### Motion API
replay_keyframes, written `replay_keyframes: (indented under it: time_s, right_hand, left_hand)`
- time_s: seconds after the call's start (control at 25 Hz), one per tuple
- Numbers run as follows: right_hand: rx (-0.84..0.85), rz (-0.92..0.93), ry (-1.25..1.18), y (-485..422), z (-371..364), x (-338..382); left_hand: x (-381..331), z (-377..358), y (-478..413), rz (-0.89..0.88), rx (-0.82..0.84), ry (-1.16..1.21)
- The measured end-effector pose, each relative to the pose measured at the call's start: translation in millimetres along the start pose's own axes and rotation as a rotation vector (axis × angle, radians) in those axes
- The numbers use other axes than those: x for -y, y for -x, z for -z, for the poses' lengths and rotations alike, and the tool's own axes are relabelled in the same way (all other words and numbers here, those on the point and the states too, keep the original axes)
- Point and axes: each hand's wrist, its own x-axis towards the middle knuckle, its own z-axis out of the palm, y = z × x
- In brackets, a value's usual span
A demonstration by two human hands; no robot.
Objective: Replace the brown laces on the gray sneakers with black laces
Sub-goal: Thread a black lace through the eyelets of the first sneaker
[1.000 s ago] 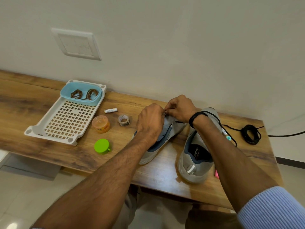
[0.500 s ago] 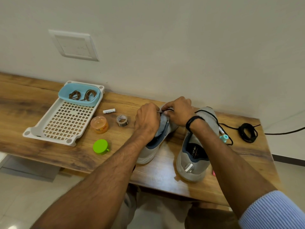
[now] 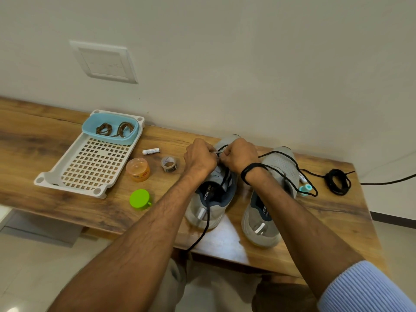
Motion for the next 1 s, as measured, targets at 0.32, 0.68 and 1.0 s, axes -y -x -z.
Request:
replay_keyframes:
  time_s: [0.32, 0.68, 1.0]
  right_hand:
    - [-0.032, 0.102, 0.142, 7.8, -2.8, 9.5]
    - [0.138, 0.340, 0.120, 19.2, 28.9, 6.8]
    - [0.749, 0.422, -0.152, 56.2, 85.9, 29.1]
  left_hand:
    - [3.9, -3.4, -5.8, 0.034, 0.031, -0.011]
    - [3.5, -7.7, -3.4, 0.075, -0.097, -0.031]
    - [11.7, -4.0, -9.4, 0.085, -0.176, 0.028]
